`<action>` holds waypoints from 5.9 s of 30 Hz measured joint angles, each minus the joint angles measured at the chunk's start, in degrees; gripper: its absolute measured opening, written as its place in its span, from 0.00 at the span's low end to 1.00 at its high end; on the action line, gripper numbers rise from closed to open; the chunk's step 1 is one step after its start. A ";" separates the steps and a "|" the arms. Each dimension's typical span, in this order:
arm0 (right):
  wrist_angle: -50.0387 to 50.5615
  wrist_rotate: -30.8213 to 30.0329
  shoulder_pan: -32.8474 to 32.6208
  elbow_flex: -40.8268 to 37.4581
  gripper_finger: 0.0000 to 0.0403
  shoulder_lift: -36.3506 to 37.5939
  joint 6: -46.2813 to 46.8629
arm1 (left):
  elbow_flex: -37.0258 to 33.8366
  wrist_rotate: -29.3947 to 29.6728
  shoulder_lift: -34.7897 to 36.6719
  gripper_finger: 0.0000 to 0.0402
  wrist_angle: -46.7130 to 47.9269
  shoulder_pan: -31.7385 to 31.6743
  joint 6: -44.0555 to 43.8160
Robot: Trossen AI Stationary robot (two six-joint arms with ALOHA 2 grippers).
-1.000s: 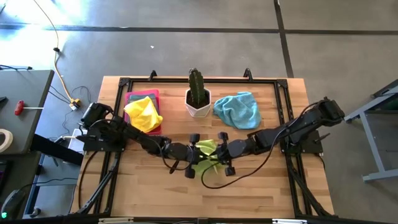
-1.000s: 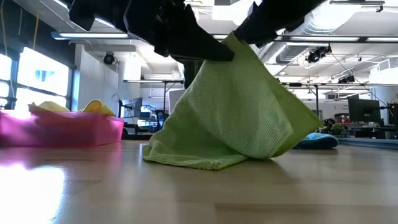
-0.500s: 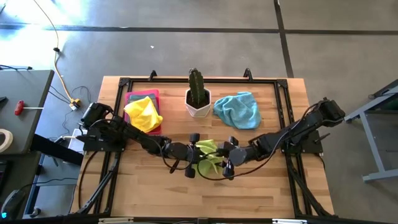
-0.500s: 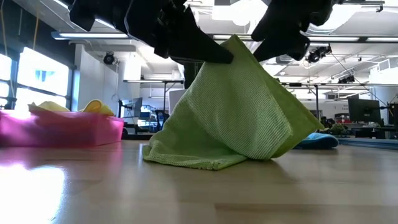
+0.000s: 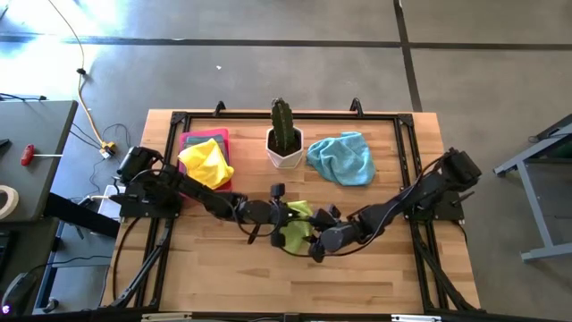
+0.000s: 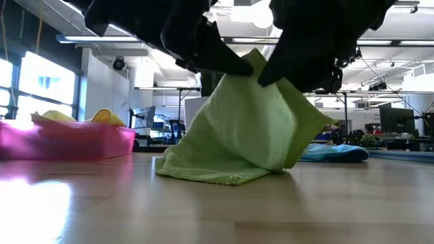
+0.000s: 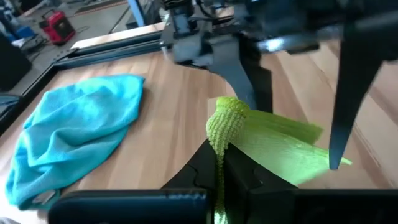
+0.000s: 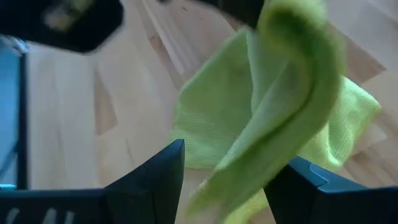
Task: Fold microfiber towels
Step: Fold the light green towel
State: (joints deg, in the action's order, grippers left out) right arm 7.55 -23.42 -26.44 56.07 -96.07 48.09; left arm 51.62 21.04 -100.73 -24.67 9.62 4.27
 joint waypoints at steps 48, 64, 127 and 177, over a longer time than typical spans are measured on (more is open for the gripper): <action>77.37 -19.32 -3.30 42.54 0.00 -2.50 -1.18 | 6.19 11.53 16.73 0.00 10.77 5.13 10.81; 76.90 -11.10 2.27 54.80 0.00 -2.52 -22.78 | 6.14 9.13 21.07 0.00 10.36 5.01 7.21; 61.48 9.05 8.29 51.84 0.00 -31.97 -46.17 | 6.12 28.01 -7.93 0.00 32.41 16.85 -46.11; -3.08 3.43 8.61 -2.98 0.40 -0.25 -41.11 | 6.12 34.64 -7.89 0.00 36.87 7.83 -51.17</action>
State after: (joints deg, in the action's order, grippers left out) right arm 4.47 -19.99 -17.82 53.10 -96.31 6.98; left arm 57.74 55.68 -108.62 12.21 17.46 -46.90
